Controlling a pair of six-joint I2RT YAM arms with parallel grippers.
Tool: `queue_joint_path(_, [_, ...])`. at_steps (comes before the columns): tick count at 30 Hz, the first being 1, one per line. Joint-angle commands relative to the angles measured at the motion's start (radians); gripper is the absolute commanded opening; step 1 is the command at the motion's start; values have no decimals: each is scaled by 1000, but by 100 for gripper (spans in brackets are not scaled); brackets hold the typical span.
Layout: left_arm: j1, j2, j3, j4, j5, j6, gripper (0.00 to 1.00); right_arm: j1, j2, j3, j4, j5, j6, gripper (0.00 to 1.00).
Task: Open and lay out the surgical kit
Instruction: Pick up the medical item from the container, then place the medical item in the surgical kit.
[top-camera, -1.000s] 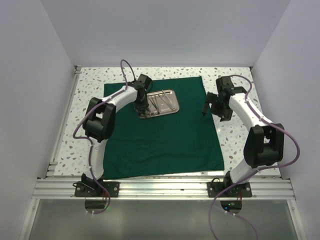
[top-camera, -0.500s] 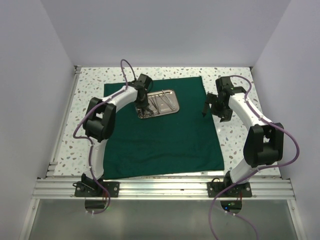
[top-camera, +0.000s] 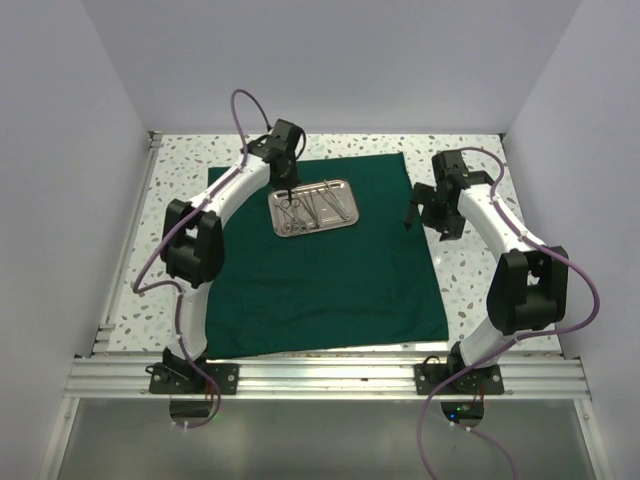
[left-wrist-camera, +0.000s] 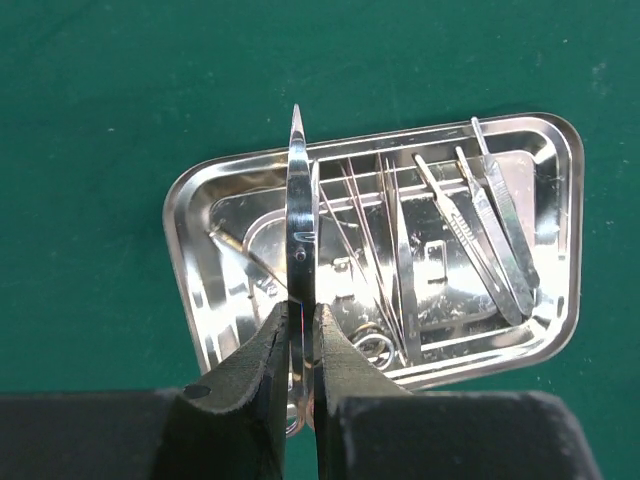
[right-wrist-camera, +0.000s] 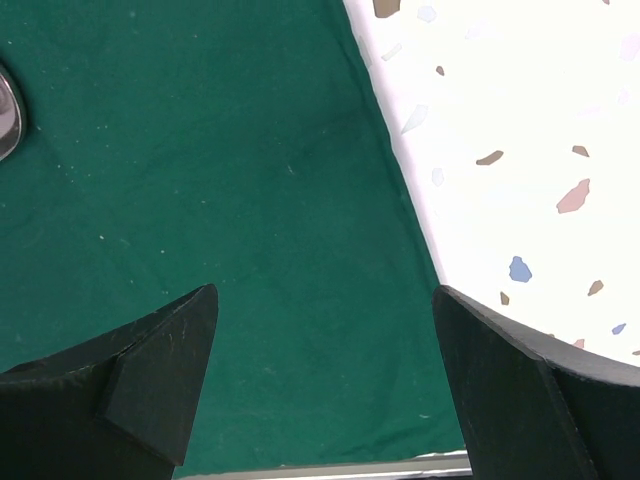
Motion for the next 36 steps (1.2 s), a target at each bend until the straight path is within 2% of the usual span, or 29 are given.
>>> queue_joint_path(1, [-3, -151, -48, -55, -40, 1, 0, -2, 1, 36, -4, -26, -5, 92])
queue_joint_path(5, [-5, -328, -274, -49, -63, -12, 0, 0, -8, 13, 9, -52, 6, 92])
queue_joint_path(9, [-11, -513, -568, -49, -77, -38, 0, 7, -16, -19, 34, -57, 15, 92])
queue_joint_path(13, [-19, -687, -760, -49, -60, -83, 0, 21, -16, -50, 54, -84, 19, 92])
queue_joint_path(15, [-23, -725, -849, -41, -49, -107, 0, 27, -11, -59, 60, -87, 23, 92])
queue_joint_path(21, [-46, -798, -995, -16, -31, -178, 0, 44, -8, -60, 63, -98, 24, 91])
queue_joint_path(27, [-57, -837, -1070, -15, -14, -206, 0, 50, -13, -85, 75, -101, 26, 91])
queue_joint_path(28, [-57, -842, -1078, -15, -9, -206, 3, 52, -13, -91, 77, -103, 26, 91])
queue_joint_path(29, [-57, -845, -1092, -13, -3, -204, 13, 52, -11, -94, 78, -103, 26, 91])
queue_joint_path(31, [-58, -851, -1103, -13, 6, -204, 28, 52, -10, -99, 83, -100, 24, 91])
queue_joint_path(32, [-60, -853, -1107, -15, 6, -204, 46, 52, -10, -100, 85, -98, 24, 91])
queue_joint_path(35, [-60, -857, -1086, -33, -11, -193, 66, 53, -7, -99, 82, -92, 23, 91])
queue_joint_path(36, [-60, -857, -1051, -48, -18, -189, 69, 53, -7, -97, 82, -90, 21, 91])
